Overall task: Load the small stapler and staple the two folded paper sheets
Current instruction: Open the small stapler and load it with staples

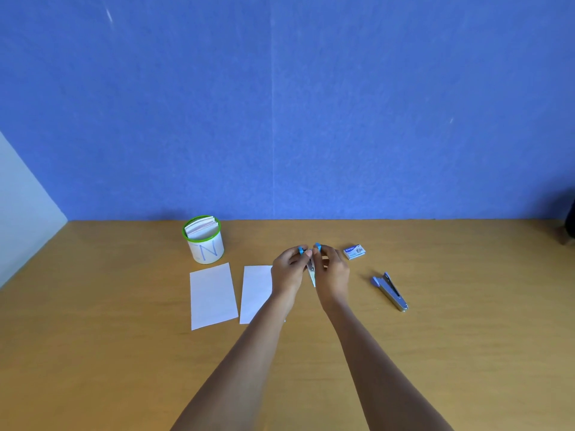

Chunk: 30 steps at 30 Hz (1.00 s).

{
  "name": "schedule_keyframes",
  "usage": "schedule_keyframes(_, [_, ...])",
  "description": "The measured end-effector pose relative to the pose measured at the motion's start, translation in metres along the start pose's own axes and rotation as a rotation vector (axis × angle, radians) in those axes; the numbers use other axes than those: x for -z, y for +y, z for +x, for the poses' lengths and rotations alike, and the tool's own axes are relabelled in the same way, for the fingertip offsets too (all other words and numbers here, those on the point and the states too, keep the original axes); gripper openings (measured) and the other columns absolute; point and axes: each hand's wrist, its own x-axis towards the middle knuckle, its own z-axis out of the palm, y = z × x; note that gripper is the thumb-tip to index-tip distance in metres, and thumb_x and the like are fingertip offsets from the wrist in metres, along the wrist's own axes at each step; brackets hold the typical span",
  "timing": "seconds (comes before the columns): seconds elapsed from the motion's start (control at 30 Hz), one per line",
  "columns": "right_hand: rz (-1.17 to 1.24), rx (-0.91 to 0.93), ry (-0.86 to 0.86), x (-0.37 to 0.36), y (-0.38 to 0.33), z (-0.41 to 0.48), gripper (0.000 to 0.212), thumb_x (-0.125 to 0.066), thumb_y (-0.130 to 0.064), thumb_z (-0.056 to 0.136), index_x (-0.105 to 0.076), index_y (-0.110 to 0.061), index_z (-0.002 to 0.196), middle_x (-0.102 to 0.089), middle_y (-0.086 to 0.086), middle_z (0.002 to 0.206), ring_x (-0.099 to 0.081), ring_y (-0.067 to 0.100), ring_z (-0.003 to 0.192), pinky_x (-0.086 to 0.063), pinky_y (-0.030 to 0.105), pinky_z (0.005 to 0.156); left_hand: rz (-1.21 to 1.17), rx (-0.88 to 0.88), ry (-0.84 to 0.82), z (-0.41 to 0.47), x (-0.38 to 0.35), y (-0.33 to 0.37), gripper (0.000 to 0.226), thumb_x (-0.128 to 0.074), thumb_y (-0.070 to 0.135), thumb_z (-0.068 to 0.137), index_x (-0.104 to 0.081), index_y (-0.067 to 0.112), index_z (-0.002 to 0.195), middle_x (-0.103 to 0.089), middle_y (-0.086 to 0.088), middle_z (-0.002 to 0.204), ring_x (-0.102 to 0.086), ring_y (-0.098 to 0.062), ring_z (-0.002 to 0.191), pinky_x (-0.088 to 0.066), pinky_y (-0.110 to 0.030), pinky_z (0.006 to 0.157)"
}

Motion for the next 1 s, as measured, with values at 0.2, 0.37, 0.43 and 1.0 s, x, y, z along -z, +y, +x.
schedule_keyframes(0.2, [-0.015,-0.069,0.011,0.008,0.001,0.017,0.022,-0.045,-0.025,0.098,-0.062,-0.012,0.099,-0.053,-0.008,0.064,-0.051,0.012,0.059,-0.036,0.023,0.051,0.091,-0.096,0.084,0.002,-0.020,0.004,0.005,-0.067,0.012,0.084,-0.070,0.011,0.088,-0.070,0.003,0.077,-0.066,-0.012,0.075,-0.055,-0.034,0.079])
schedule_keyframes(0.37, [0.009,-0.056,0.035,0.012,0.000,0.024,0.026,-0.040,-0.021,0.099,-0.061,-0.006,0.095,-0.065,0.012,0.076,-0.060,0.030,0.071,-0.047,0.041,0.063,0.114,-0.158,0.148,-0.001,-0.038,0.003,0.008,-0.067,0.013,0.084,-0.069,0.011,0.092,-0.070,0.006,0.081,-0.065,-0.004,0.074,-0.048,-0.008,0.064])
schedule_keyframes(0.43, [0.022,-0.076,0.065,0.013,-0.002,0.028,0.028,-0.040,-0.021,0.100,-0.060,-0.003,0.092,-0.065,0.014,0.079,-0.060,0.031,0.073,-0.048,0.042,0.065,0.123,-0.188,0.182,-0.003,-0.045,0.004,0.011,-0.067,0.011,0.084,-0.070,0.008,0.094,-0.070,0.004,0.084,-0.064,-0.005,0.077,-0.047,-0.004,0.064])
schedule_keyframes(1.0, [0.897,-0.743,0.229,0.037,0.001,0.078,0.030,-0.035,-0.022,0.102,-0.060,-0.005,0.101,-0.066,0.009,0.081,-0.066,0.021,0.065,-0.057,0.035,0.064,-0.354,-0.060,0.339,-0.028,-0.050,-0.008,0.014,-0.066,0.010,0.086,-0.066,0.018,0.098,-0.068,0.003,0.098,-0.064,-0.005,0.091,-0.051,-0.027,0.084])
